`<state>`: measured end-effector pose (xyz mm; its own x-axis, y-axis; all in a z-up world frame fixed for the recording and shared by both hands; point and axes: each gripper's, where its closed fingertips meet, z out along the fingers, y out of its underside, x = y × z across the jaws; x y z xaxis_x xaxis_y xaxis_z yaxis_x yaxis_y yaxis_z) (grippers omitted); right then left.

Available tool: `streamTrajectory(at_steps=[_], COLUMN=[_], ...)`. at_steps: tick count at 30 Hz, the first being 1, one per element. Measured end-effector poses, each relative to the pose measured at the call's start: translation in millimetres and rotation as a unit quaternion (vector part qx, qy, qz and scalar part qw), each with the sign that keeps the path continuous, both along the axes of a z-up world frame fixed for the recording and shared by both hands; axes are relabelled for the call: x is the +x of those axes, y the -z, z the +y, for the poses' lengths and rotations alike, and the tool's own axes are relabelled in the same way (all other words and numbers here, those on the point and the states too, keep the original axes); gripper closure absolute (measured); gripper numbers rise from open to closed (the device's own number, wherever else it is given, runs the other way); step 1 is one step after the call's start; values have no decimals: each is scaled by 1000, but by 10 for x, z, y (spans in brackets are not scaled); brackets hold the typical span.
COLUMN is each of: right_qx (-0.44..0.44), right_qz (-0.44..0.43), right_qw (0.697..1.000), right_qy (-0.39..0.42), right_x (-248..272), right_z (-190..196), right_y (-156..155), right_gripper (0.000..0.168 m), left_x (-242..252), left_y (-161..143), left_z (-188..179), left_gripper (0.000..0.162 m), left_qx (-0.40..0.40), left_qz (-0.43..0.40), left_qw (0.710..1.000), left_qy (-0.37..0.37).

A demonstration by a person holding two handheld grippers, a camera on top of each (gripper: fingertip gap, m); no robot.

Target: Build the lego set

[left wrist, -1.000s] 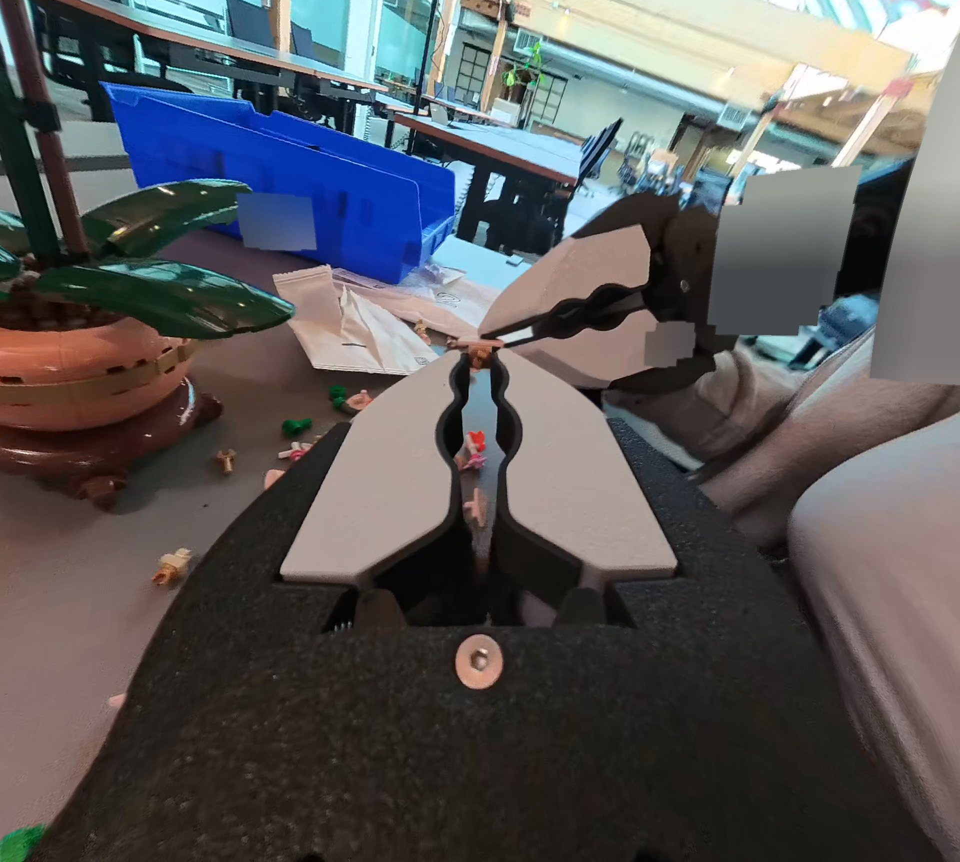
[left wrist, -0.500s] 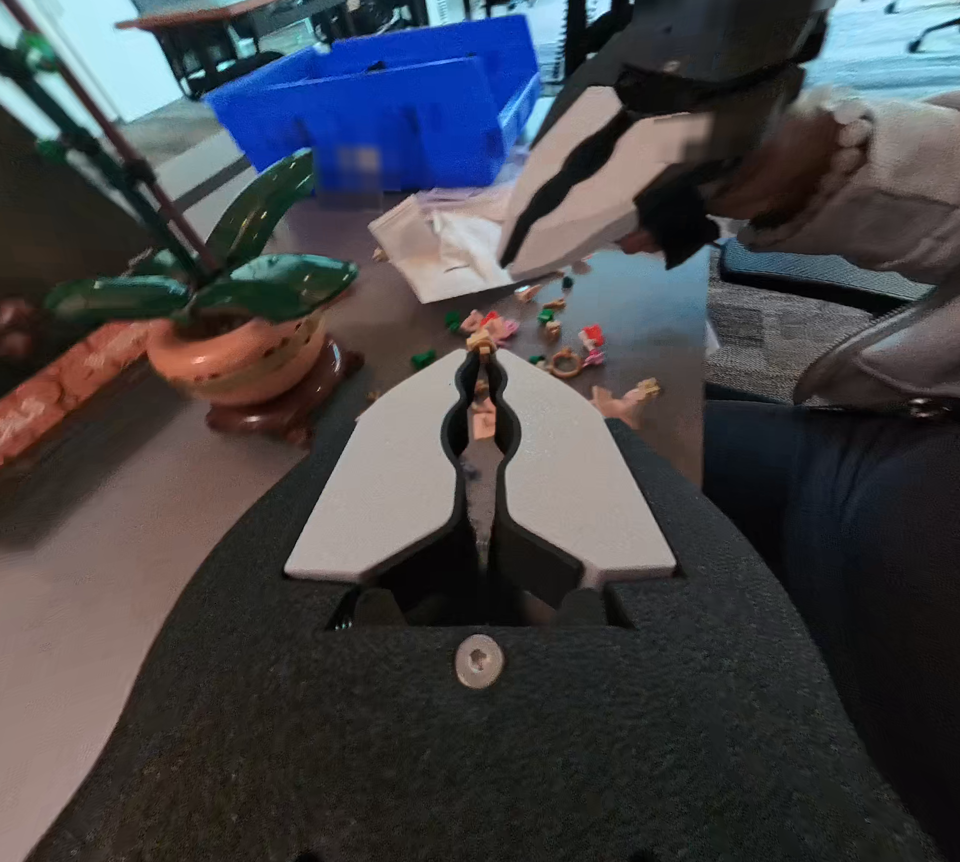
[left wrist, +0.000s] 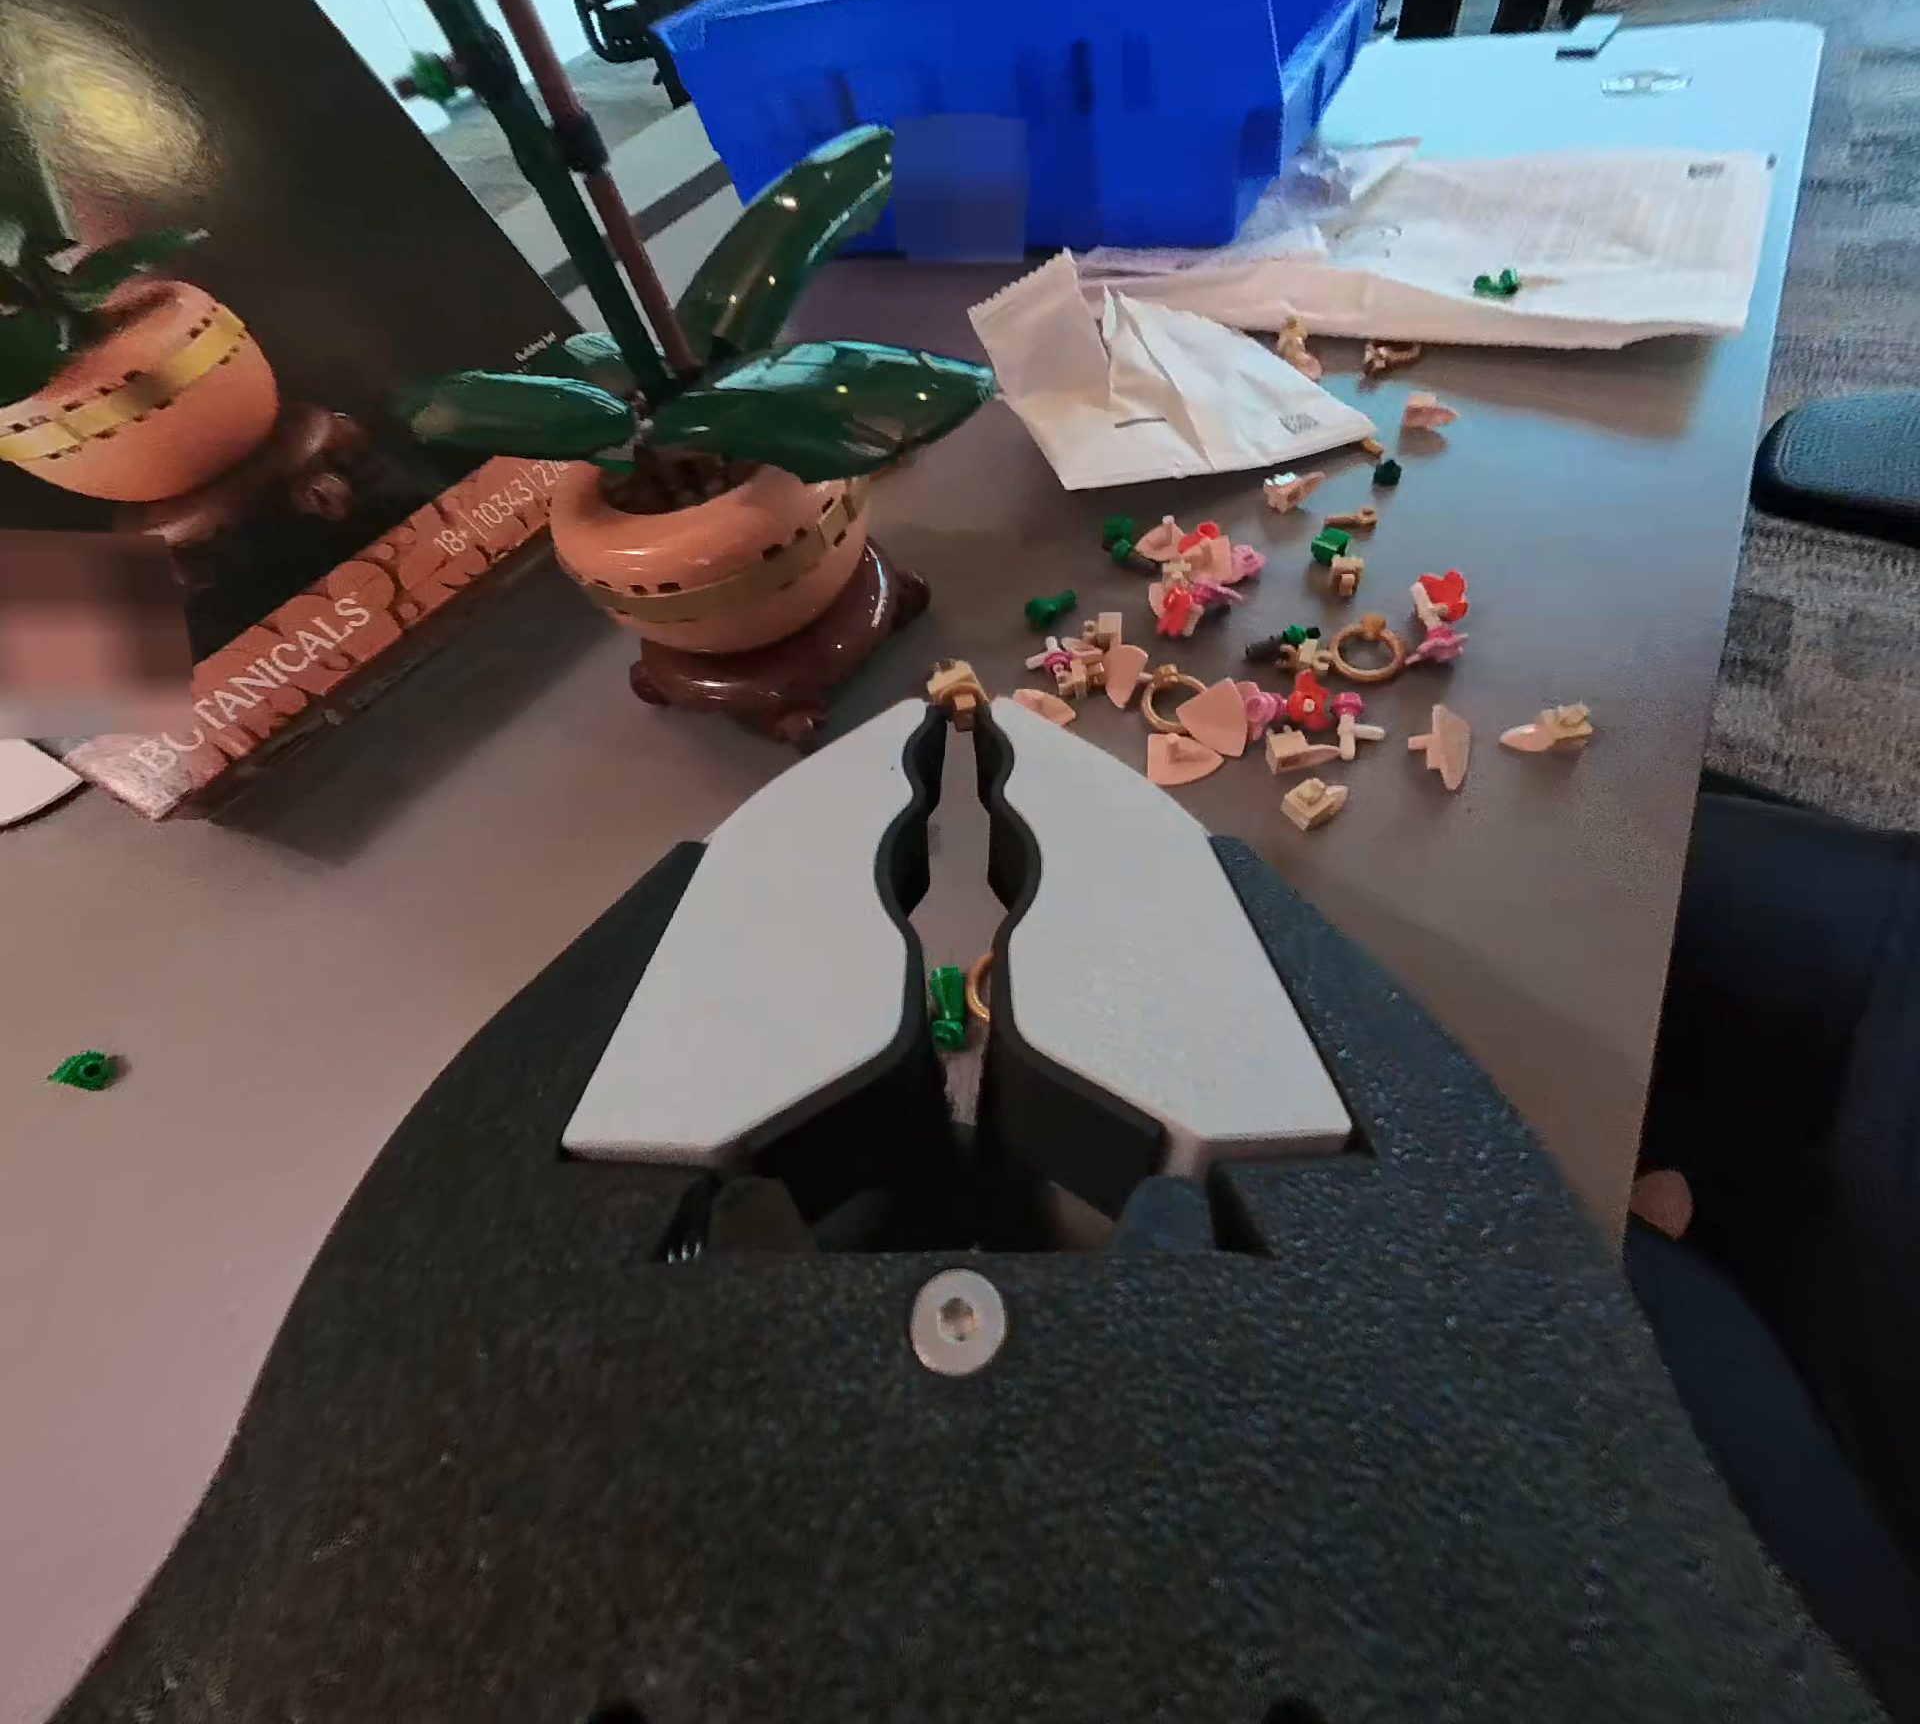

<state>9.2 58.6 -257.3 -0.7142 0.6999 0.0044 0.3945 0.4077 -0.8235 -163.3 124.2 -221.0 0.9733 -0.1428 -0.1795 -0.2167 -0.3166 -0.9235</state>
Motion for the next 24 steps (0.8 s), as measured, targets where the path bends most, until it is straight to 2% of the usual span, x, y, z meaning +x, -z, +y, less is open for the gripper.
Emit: streamTrajectory(at_steps=[1, 3, 6, 7, 10, 14, 16, 18, 22, 24], right_qx=[23, 67, 129, 154, 194, 239, 232, 200, 157, 134], right_qz=[-39, -100, -160, -182, -227, -207, -173, -125, -4, 66], right_qw=[999, 989, 975, 969, 954, 948, 957, 972, 986, 985], right_qy=[24, 90, 85, 58, 19, -20, -16, 7, 45, 82], right_x=[66, 92, 31, 48, 45, -25, -59, -78, -210, -433], right_z=[-31, -3, -49, -93, -156, -173, -194, -214, -211, -69], right_y=[273, 868, 1504, 1643, 1835, 1935, 1796, 1507, 552, 32], right_gripper=[148, 148, 138, 130, 135, 167, 168, 167, 168, 168], left_x=[2, 21, 51, 67, 106, 73, 22, -23, -43, -23], left_y=[-32, -78, -120, -139, -203, -221, -228, -229, -180, -176], left_z=[-4, -13, -42, -54, -81, -121, -144, -154, -139, -125], left_gripper=[157, 157, 157, 157, 157, 157, 157, 157, 157, 157], left_qx=[6, 15, 26, 29, 40, 45, 49, 53, 50, 48], left_qz=[-3, 3, 19, 23, 34, 43, 38, 26, 0, -6], left_qw=[1000, 1000, 999, 999, 999, 998, 998, 998, 999, 999], left_qy=[-1, -1, 0, 2, 7, 4, 0, -1, 5, 11])
